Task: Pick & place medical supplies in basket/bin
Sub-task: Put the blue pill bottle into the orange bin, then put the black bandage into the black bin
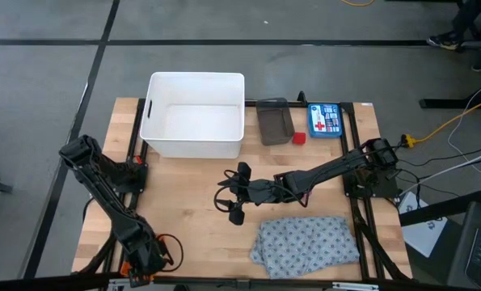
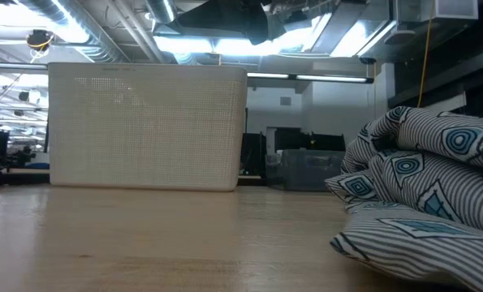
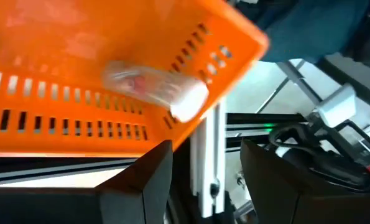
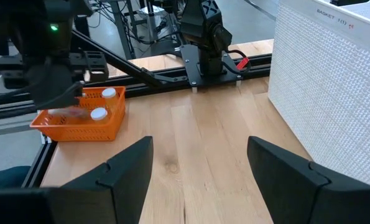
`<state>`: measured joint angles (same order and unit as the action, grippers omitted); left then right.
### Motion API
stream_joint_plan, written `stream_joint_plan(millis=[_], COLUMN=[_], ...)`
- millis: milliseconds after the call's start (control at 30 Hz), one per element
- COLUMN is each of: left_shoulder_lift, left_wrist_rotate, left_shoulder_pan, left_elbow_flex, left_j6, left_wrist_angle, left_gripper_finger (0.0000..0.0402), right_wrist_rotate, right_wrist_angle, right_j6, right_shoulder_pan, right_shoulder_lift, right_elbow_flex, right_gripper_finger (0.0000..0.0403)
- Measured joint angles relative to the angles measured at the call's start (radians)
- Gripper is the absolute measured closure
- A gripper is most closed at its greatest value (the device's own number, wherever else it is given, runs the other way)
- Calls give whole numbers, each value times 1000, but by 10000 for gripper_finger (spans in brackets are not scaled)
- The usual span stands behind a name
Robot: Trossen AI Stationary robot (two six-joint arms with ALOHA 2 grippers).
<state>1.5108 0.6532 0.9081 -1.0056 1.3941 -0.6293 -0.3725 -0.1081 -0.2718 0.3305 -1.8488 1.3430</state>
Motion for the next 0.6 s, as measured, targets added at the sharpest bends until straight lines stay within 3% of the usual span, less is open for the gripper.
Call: stream_joint_plan(millis=[433, 600], left_shoulder_lift=[0, 0], left_wrist_rotate=[-21, -80], left_shoulder_pan=[0, -19], left_elbow_flex=[-14, -14], left_j6=[-64, -145], left_wrist_angle=[-30, -30], left_gripper_finger=[214, 214], right_wrist_rotate=[0, 0], right_wrist_angle=[0, 0], right_j6=[0, 0], right_shoulder_pan=[0, 0], right_shoulder_lift=[0, 0], right_elbow_flex=[0, 0], right_gripper_finger=[140, 140])
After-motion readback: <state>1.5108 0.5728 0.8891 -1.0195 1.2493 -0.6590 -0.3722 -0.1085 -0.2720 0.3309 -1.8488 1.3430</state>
